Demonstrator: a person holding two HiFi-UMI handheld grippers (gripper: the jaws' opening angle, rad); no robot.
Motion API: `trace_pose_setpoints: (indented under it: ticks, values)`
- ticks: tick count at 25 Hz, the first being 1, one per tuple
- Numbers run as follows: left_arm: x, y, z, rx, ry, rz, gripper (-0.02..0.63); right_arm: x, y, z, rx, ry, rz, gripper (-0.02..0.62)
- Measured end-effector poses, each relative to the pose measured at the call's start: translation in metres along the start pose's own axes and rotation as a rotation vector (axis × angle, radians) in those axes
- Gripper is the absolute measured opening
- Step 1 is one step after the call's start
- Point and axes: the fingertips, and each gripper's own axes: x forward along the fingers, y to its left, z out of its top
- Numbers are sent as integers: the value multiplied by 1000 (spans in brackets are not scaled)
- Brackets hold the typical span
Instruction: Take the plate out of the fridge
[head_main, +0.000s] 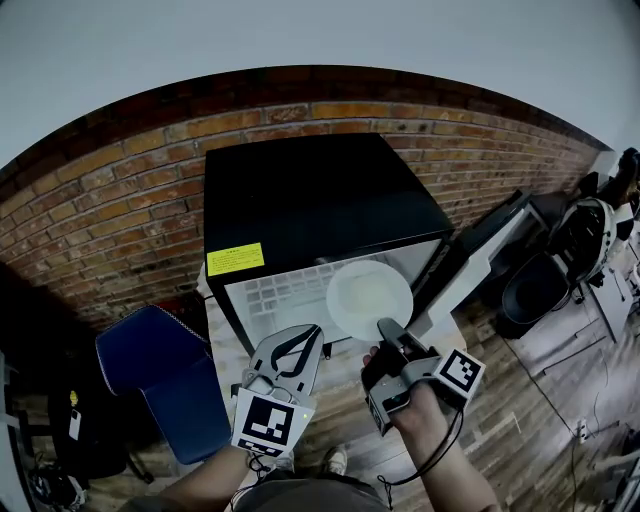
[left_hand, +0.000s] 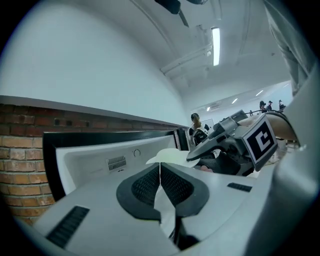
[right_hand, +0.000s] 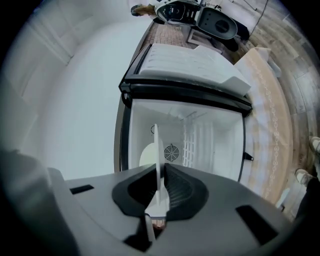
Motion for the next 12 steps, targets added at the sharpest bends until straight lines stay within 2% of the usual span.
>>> trace_pose_setpoints:
  ticks: [7,12]
  values:
    - [16,-36,27,21,-65,-108,20,-45,14,23,-40,-84,26,43]
    - [27,-62,28,30,-68,-182,20,-78,18,38,-32,-144,45,43]
